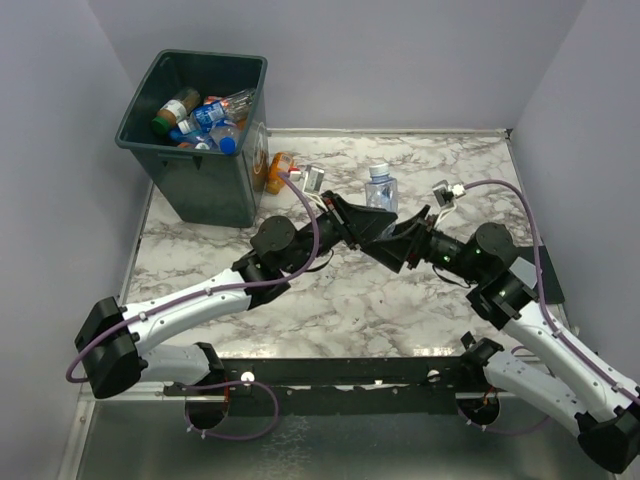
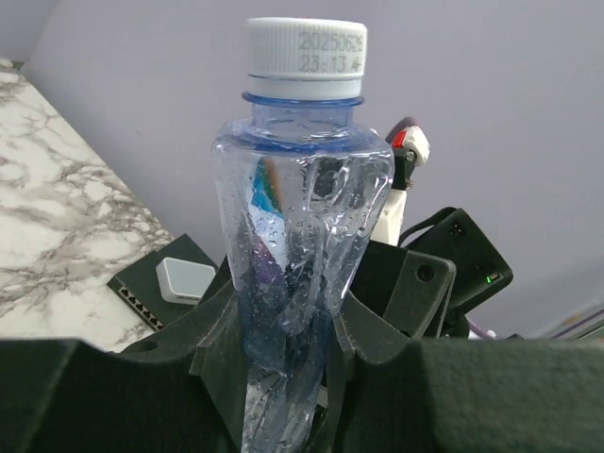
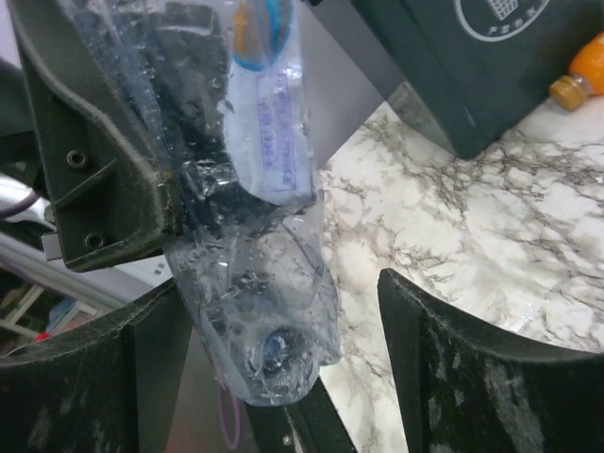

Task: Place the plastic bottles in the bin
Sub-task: Pick up the plastic bottle at the center of the board.

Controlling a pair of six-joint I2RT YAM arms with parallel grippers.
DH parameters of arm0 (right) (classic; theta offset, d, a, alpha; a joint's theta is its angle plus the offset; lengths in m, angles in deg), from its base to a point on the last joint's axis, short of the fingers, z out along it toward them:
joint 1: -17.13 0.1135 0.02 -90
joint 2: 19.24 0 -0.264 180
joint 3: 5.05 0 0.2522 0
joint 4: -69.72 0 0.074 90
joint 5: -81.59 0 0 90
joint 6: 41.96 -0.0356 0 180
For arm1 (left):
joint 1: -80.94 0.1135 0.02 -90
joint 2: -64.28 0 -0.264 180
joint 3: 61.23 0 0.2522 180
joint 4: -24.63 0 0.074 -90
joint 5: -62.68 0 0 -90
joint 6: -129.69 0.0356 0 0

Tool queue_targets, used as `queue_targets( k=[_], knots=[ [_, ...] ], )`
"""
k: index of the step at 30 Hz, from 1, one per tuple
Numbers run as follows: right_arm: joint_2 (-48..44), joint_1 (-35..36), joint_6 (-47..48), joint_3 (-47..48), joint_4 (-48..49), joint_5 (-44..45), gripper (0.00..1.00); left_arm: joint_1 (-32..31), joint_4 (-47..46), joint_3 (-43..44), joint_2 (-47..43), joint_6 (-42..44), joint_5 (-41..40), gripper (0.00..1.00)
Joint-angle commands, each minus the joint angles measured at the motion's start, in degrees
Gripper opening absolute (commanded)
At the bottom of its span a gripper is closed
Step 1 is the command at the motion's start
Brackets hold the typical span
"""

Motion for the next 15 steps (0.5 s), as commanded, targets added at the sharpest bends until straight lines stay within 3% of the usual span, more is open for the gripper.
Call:
queue_targets(
  k=[1,3,4,5,6,7,11,15],
  knots=[
    [-0.14,0.15,-1.98,0.72,7.24,-3.03,0.68,-1.94,-4.80,2.12,0.54,0.62,-0.31,0.03],
    [-0.37,0.15,-2.31,0.30,8.58,-3.68,0.54,-2.47,-4.85,2.22,0.56,1.02,-0.86,0.10],
    [-0.60,0.13,-2.29,0.12,9.00,-3.84,0.47,-2.66,-4.85,2.17,0.60,1.20,-1.23,0.19],
    [-0.85,0.14,-1.86,-0.01,9.08,-3.94,0.42,-2.75,-4.78,2.14,0.54,1.42,-1.25,0.40],
    [-1.18,0.15,-0.97,-0.02,8.81,-4.07,0.38,-2.78,-4.59,1.94,0.16,1.77,-3.36,0.74],
    [-1.59,0.15,0.16,0.10,8.00,-4.07,0.35,-2.77,-4.25,1.50,-0.61,2.23,-5.78,0.96],
    [-2.59,0.15,5.58,1.62,1.49,-3.31,0.30,-2.73,0.18,2.91,-4.24,8.23,-13.86,0.99],
    [-2.32,0.15,8.55,2.72,-1.89,-3.37,0.29,-2.63,10.63,12.18,-2.05,15.21,-13.46,0.99]
  ],
)
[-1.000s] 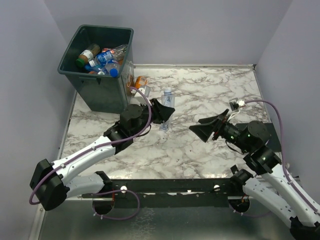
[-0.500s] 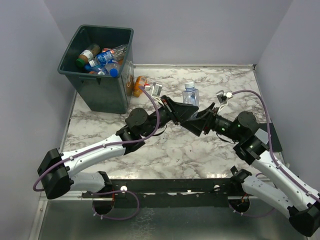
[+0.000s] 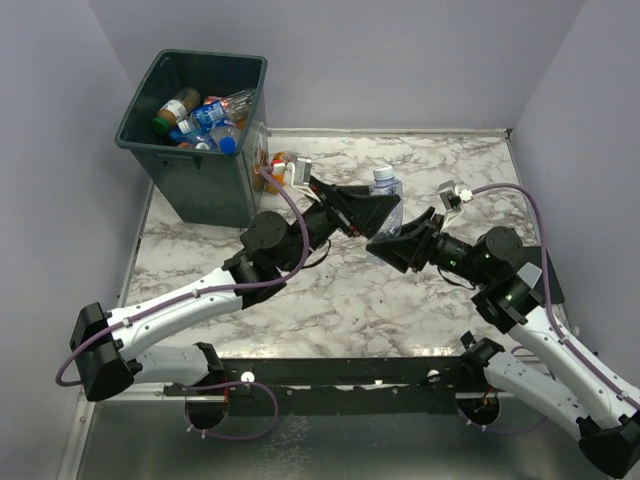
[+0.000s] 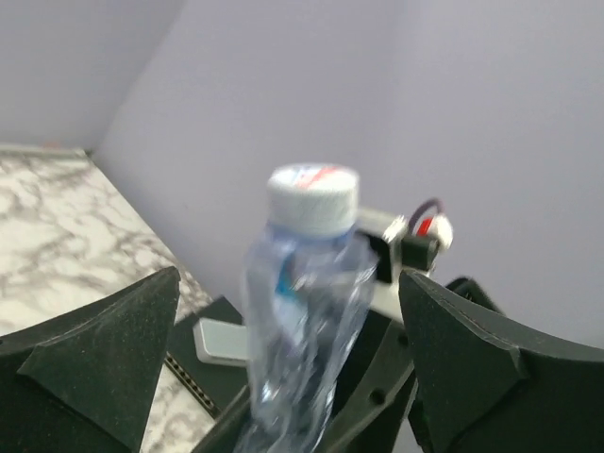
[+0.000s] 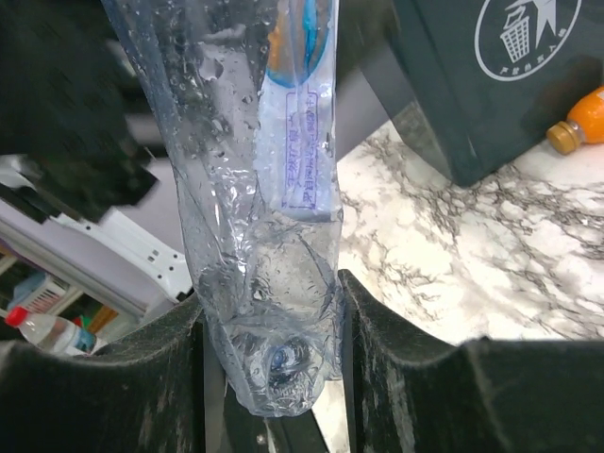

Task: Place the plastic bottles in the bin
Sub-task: Pick up the plastic bottle at the center of the board, then place the plastic bottle in the trash bin.

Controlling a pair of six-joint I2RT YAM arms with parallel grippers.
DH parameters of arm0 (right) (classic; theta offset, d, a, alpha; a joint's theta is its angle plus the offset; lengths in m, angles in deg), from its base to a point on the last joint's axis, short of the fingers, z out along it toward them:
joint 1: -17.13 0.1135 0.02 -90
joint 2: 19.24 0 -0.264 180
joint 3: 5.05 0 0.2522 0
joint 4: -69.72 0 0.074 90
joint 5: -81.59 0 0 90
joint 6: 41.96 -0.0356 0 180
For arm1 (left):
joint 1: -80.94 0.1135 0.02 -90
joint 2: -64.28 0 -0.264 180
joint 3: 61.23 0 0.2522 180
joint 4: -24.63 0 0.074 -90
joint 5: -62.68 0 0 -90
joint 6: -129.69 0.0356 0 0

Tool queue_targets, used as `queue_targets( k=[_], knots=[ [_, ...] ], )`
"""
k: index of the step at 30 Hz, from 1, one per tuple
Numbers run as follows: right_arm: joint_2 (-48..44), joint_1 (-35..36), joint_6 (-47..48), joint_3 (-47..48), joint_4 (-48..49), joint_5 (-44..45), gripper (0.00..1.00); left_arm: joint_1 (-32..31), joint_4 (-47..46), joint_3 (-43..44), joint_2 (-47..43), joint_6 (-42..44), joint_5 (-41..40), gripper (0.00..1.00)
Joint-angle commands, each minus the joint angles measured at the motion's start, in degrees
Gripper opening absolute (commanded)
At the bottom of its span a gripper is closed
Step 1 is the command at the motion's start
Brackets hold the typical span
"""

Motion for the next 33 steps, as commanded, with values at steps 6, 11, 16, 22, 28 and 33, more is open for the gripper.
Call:
queue_targets(
  k=[6,11,16,22,28,33],
  knots=[
    [0.79,-0.09,6.59,3.72,-7.68,0.51,0.29,-0.03,24.88,21.56,7.76,10.97,2.20,0.93],
    [0.81,-0.09,8.03,5.15,-10.11,1.29,0.29,-0.06,30.16,23.59,9.53,10.73,5.04,0.76],
    [0.82,-0.09,8.94,6.16,-11.08,1.47,0.28,-0.06,31.98,24.80,9.88,11.59,4.75,0.57],
    [0.06,-0.10,9.36,6.67,-13.17,2.68,0.28,-0.06,38.18,28.18,11.29,12.09,3.22,0.97],
    [-0.23,-0.09,10.09,7.03,-14.34,3.34,0.28,-0.07,38.82,26.21,9.78,12.28,2.35,0.99],
    [-0.05,-0.10,9.96,6.97,-14.34,3.07,0.28,-0.07,38.55,26.41,9.74,12.46,3.13,0.60]
  ],
)
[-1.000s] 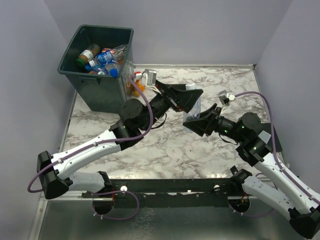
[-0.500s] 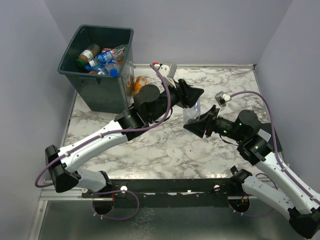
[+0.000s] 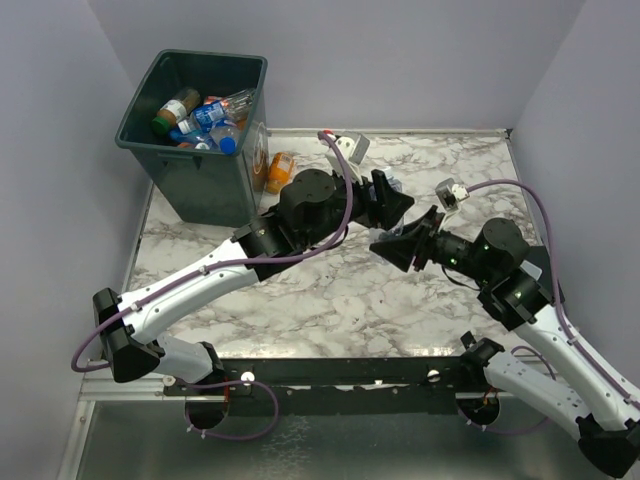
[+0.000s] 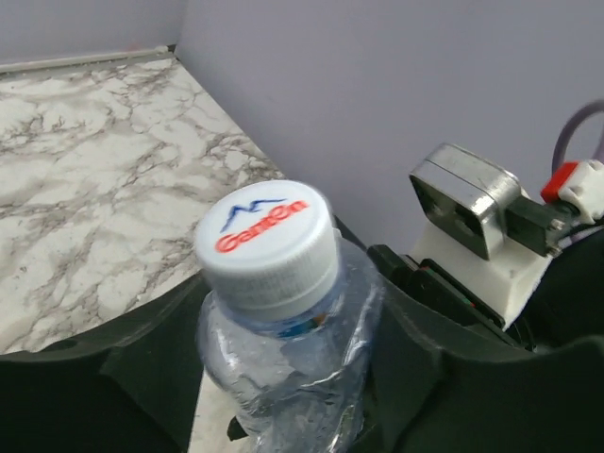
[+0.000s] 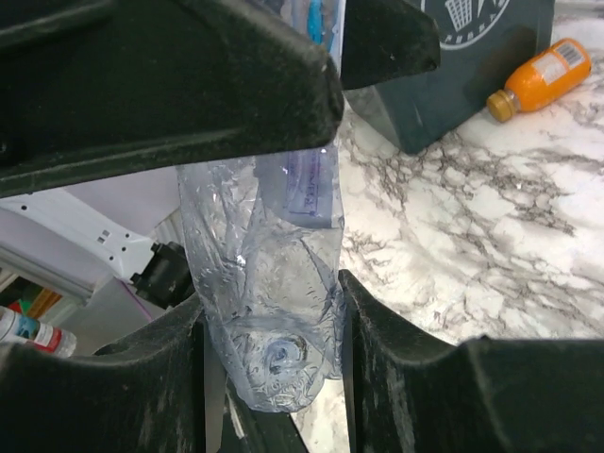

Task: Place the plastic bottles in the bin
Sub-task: Place the plastic bottle in the trash bin.

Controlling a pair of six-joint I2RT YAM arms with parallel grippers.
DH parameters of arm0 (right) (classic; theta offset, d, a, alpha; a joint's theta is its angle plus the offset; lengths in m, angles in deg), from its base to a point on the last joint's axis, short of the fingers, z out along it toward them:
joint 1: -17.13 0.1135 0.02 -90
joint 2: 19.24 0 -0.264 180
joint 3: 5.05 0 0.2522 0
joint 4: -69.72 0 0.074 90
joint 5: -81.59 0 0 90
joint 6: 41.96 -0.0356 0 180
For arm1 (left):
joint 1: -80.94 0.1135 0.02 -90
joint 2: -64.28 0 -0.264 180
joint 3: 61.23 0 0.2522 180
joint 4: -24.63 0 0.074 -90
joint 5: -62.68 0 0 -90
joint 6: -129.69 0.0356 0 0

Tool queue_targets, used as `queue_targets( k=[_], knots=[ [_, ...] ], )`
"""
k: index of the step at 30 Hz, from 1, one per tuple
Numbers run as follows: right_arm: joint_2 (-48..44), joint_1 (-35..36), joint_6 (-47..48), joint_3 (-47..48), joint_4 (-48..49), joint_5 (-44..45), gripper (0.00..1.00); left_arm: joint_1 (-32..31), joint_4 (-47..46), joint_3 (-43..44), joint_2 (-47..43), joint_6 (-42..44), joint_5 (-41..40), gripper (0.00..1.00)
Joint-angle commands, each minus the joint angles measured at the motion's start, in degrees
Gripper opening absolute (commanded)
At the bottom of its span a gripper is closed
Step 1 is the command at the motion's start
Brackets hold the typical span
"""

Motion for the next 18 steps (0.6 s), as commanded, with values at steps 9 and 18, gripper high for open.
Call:
queue_targets(
  k=[9,18],
  knots=[
    [-0.56,0.04,-2.08,6.67,-5.65,-2.03,1.00,0.08,-0.25,5.41,-3.28,6.32,-8.39,0.11],
    [-2.52,0.04,0.06,13.60,-13.09,0.29,1.00,7.19,3.12,22.55,-1.43,25.21,-31.41,0.00]
  ],
)
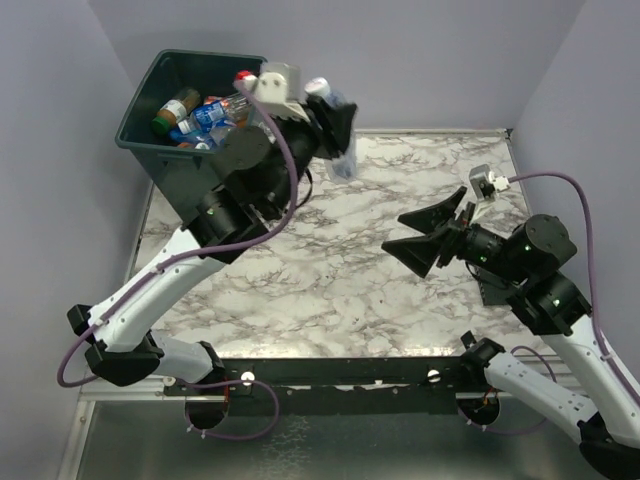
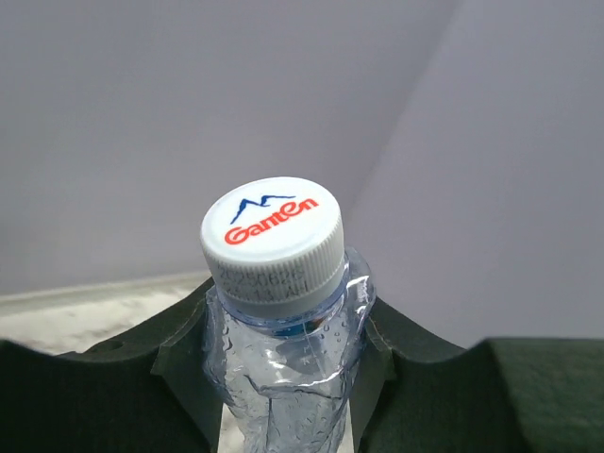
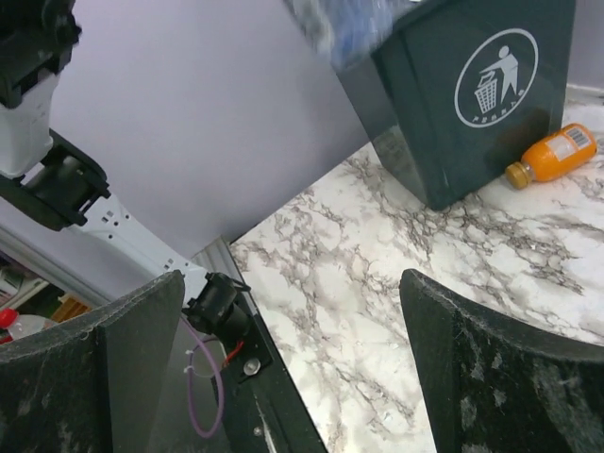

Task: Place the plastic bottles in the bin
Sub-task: Place the plastic bottle in the trash bin.

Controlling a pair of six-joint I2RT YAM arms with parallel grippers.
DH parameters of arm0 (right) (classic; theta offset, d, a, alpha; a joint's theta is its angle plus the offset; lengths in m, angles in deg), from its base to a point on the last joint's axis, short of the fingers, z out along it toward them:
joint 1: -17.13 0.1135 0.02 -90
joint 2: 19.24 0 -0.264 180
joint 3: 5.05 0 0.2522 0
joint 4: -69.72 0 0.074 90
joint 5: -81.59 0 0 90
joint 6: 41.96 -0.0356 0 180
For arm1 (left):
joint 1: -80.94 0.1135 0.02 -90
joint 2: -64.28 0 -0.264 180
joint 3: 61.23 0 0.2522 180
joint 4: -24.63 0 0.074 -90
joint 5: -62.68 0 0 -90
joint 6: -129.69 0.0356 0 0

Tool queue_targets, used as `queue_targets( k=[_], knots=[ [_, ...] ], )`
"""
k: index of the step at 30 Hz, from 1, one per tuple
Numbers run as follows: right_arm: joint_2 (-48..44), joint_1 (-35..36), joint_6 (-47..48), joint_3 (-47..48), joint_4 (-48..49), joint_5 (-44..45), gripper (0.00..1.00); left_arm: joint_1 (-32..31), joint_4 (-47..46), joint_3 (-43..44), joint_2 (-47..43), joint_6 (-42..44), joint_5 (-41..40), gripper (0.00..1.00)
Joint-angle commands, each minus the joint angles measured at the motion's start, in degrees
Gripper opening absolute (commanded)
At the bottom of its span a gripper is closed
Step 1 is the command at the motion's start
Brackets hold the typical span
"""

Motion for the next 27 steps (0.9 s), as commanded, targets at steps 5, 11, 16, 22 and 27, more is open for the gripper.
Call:
queue_targets(
  k=[5,11,16,22,27],
  knots=[
    [-3.35,0.06,0.99,-2.26,-3.13,7.55,1.00,12.77,-3.85,10.66,1.33,23.57,-24.28,0.00],
    [-3.80,0.05,-3.35,-6.86,2.15,16.85,1.00,25.42,-1.49,12.75,4.85,24.55,-29.30,0.00],
    [-0.68,0.03,-7.02,-9.32,6.85,19.95,1.00,35.29,3.02,10.36,6.98,15.44,-25.75,0.03],
    [5.47,-0.04,-9.96,-11.86,14.07,21.68,1.00,41.54,2.72,10.91,12.22,12.30,-25.42,0.50],
    [13.14,-0.03,-9.74,-9.53,17.00,21.19,1.00,41.48,1.69,14.95,14.74,11.93,-22.77,0.99]
  ],
)
